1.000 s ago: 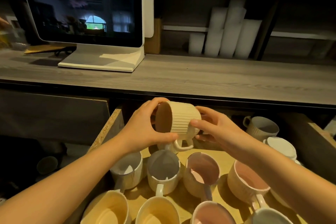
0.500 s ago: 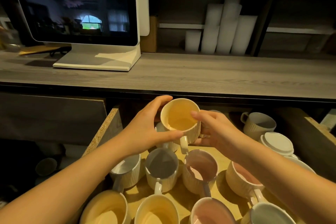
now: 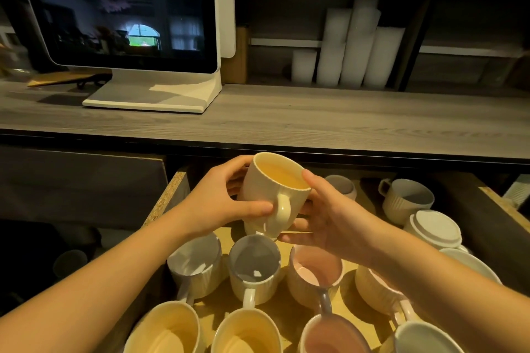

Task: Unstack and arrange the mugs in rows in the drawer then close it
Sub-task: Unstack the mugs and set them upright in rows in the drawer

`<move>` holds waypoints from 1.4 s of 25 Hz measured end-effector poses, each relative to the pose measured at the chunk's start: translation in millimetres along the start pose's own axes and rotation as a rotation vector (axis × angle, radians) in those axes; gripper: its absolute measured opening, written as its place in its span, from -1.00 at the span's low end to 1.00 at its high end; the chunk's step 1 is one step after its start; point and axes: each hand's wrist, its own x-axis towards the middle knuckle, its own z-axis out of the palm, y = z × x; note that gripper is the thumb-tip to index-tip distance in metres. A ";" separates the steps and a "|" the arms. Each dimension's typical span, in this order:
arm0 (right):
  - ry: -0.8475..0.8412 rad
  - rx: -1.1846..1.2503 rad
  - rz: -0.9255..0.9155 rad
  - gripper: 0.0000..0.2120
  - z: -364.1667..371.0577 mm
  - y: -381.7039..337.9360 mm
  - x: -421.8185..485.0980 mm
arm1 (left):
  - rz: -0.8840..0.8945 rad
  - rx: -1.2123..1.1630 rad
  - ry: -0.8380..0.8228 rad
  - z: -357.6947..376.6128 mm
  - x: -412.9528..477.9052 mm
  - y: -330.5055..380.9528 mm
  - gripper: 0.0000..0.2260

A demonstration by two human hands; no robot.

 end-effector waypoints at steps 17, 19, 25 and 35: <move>-0.021 -0.802 -0.192 -0.41 10.8 -38.0 43.4 | -0.069 0.188 -0.151 -39.2 5.2 -12.6 -0.32; 0.066 -0.817 -0.207 -0.39 16.9 -29.9 53.7 | -0.088 0.263 -0.133 -47.8 5.4 -15.9 -0.42; 0.311 -1.051 -0.286 -0.19 34.8 -2.1 94.1 | -0.163 0.787 -0.131 -55.6 4.1 -31.6 -0.36; 0.312 -1.176 -0.286 -0.27 61.7 16.3 136.4 | -0.225 0.965 -0.107 -61.8 1.8 -51.2 -0.33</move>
